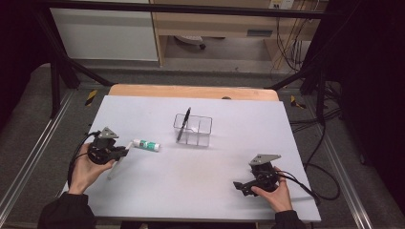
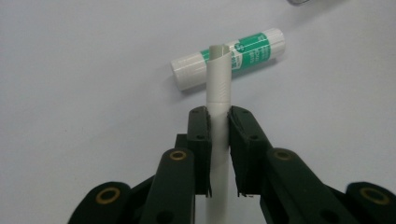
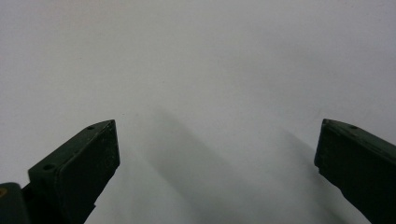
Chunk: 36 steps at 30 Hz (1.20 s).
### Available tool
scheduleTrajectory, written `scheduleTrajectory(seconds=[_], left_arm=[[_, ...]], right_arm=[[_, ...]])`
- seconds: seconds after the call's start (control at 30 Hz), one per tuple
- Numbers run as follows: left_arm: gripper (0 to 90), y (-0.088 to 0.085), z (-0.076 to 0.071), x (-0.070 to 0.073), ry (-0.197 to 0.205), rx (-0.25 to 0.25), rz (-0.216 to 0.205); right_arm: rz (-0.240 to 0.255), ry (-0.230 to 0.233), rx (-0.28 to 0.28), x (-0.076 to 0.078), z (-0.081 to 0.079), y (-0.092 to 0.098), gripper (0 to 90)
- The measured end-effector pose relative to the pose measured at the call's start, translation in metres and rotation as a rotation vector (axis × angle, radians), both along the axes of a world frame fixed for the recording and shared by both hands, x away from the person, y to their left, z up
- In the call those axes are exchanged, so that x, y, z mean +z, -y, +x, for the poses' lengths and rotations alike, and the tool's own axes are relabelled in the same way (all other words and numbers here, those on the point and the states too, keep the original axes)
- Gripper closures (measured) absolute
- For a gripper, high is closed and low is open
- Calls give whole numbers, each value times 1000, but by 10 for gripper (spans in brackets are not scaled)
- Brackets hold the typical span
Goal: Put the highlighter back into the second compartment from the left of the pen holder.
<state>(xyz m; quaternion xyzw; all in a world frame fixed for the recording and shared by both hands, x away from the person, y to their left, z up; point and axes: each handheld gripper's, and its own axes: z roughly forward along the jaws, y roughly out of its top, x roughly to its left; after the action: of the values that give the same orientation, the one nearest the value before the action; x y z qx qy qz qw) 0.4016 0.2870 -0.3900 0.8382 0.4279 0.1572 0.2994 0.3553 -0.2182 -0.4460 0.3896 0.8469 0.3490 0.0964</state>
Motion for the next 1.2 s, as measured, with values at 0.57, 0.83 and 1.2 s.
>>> scheduleTrajectory(seconds=[0.57, 0.83, 1.2], left_arm=[[784, 5, -13, 28, 92, -7, -66], [783, 10, -18, 41, 165, 2, -135], [783, 29, -16, 62, 255, 23, -207]], right_arm=[[-1, -1, -2, 0, 0, 0, 9], [-2, -1, -4, 1, 0, 1, 9], [-3, 5, -9, 2, -1, 1, 9]])
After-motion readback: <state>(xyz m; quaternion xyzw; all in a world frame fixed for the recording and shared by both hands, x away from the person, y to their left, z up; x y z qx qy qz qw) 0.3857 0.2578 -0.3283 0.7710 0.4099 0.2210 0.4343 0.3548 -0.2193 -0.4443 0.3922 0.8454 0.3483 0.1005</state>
